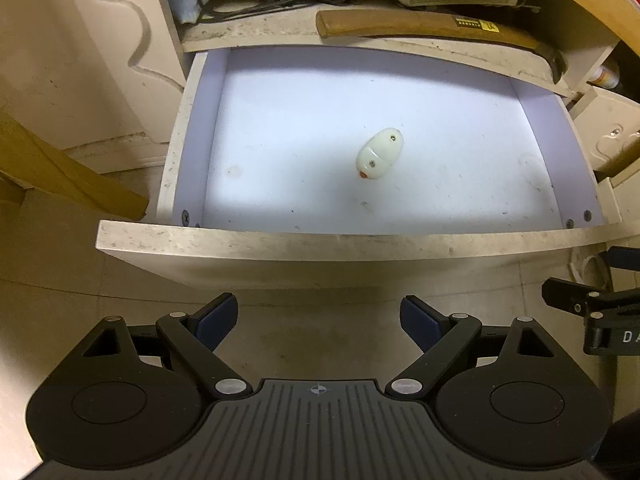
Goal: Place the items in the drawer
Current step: 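Lower both grippers to the drawer front edge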
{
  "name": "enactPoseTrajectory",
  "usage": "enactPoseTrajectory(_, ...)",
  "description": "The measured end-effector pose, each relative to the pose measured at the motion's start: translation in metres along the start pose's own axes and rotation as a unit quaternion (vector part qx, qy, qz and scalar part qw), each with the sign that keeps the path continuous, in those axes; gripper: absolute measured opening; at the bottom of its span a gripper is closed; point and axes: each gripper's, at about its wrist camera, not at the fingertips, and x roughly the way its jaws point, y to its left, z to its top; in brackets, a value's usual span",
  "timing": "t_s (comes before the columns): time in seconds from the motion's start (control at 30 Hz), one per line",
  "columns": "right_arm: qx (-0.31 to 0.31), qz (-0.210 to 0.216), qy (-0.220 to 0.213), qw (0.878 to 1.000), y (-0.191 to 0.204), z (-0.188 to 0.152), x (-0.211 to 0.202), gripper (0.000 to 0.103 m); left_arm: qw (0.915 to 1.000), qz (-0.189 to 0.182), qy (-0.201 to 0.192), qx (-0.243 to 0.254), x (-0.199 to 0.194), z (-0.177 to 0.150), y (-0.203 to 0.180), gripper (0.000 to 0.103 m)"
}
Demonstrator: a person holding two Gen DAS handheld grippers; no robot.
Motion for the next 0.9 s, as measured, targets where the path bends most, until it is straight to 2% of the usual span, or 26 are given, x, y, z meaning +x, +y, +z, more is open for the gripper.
enactPoseTrajectory(0.73, 0.006, -0.007, 0.024, 1.000, -0.008, 0.006, 0.029, 0.103, 0.9998, -0.002, 0.021, -0.005, 0.026, 0.006, 0.001, 0.090)
enactPoseTrajectory(0.9, 0.037, -0.002, 0.029, 0.999, -0.016, 0.009, 0.035, 0.103, 0.9999, -0.002, 0.008, -0.006, 0.028, 0.011, 0.000, 0.090)
